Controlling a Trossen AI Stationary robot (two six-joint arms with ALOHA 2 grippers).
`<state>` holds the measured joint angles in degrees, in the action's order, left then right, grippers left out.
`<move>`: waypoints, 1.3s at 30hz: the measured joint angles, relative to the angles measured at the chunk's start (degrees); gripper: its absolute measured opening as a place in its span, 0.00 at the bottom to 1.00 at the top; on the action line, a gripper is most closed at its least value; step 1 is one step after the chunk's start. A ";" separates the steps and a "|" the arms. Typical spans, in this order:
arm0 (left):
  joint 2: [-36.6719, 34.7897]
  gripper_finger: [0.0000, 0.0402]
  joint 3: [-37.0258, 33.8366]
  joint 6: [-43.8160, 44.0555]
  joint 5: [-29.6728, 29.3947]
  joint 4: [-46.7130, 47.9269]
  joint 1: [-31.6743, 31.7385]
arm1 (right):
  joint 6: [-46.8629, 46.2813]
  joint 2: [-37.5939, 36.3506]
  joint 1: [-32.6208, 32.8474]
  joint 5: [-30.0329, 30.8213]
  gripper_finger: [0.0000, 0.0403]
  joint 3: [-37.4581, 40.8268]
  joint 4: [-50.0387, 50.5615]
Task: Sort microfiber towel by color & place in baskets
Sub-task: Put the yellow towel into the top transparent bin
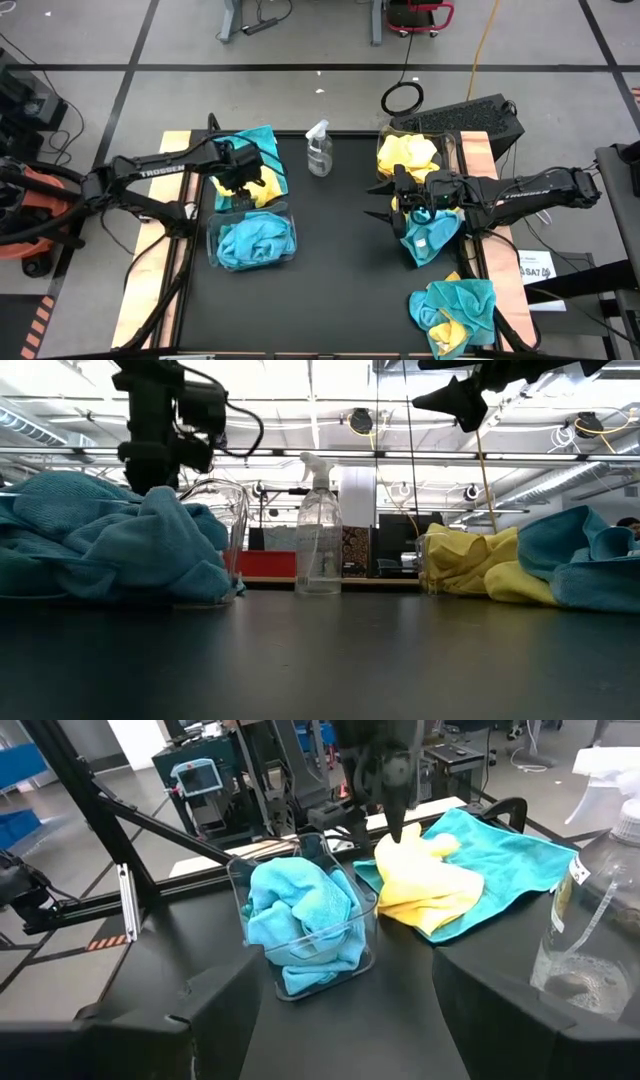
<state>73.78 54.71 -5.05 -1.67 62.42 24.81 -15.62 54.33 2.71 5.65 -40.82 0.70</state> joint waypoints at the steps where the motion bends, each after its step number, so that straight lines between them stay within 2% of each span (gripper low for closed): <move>1: 0.61 0.59 -0.27 -0.68 0.03 0.03 0.25 | -0.02 0.00 0.03 0.00 0.70 0.00 -0.01; 16: 12.67 0.59 -1.48 -8.09 -0.02 -6.05 3.40 | -3.65 0.00 0.07 -3.02 0.70 0.00 0.98; 19: 15.36 0.56 -1.48 -9.17 -0.02 -7.21 3.40 | -3.36 0.00 0.07 -3.02 0.70 0.00 1.58; 21: 16.87 0.51 -1.48 -9.26 -0.06 -7.97 3.40 | -2.80 0.00 0.07 -3.00 0.70 0.00 1.86; 24: 17.73 0.39 -1.48 -9.51 -0.10 -8.17 3.36 | -2.31 0.00 0.07 -2.99 0.70 0.00 1.84; 29: 17.03 0.08 -1.16 -10.72 -0.15 -7.52 3.36 | -2.16 0.00 0.07 -2.99 0.70 0.00 1.80; 30: 16.64 0.04 -0.86 -10.72 -0.14 -7.44 3.36 | -2.12 0.00 0.07 -2.97 0.70 0.00 1.80; 39: 13.40 0.01 5.77 -8.57 -0.11 -4.53 3.36 | -0.84 0.00 -0.26 -2.21 0.70 0.00 0.59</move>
<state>87.18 60.48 -13.62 -1.78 57.89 28.16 -16.46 54.33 2.45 3.44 -40.82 1.29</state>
